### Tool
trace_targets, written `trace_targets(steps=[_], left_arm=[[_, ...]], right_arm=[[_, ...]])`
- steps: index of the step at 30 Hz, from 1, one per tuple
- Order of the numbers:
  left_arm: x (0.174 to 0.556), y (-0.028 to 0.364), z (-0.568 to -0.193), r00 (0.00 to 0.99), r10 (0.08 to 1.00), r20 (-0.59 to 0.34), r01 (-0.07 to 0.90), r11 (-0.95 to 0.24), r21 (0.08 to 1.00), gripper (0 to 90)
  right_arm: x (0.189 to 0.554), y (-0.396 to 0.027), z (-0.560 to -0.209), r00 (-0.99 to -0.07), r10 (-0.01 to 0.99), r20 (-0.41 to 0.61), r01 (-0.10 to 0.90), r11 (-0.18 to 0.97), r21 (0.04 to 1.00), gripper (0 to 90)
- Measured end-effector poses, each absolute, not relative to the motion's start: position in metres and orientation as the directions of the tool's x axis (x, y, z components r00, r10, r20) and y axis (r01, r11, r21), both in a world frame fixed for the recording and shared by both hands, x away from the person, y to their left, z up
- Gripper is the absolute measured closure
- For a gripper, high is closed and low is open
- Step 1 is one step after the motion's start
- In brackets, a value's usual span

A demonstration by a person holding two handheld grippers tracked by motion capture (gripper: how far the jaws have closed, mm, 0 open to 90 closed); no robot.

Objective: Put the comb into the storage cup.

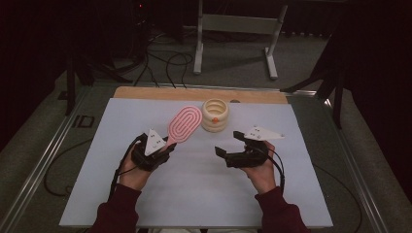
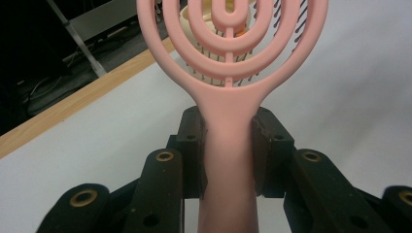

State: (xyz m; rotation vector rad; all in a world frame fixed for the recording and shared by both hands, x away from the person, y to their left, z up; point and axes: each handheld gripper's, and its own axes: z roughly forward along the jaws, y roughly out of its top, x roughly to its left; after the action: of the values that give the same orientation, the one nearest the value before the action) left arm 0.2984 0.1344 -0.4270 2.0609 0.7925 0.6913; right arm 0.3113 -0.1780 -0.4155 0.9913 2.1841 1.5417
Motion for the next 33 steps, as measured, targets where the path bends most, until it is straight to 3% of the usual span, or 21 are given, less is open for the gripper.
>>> trace_targets(steps=[13, 33], left_arm=[[0.297, 0.131, -0.427, 0.65, 0.734, 0.194, 0.278, -0.468, 0.839, 69.7], [0.293, 0.127, -0.427, 0.659, 0.724, 0.202, 0.243, -0.46, 0.854, 69.7]], right_arm=[[0.324, -0.151, -0.404, -0.736, 0.643, 0.209, 0.403, 0.169, 0.9, 7.5], [0.337, -0.125, -0.395, -0.76, 0.614, 0.212, 0.391, 0.171, 0.904, 7.5]])
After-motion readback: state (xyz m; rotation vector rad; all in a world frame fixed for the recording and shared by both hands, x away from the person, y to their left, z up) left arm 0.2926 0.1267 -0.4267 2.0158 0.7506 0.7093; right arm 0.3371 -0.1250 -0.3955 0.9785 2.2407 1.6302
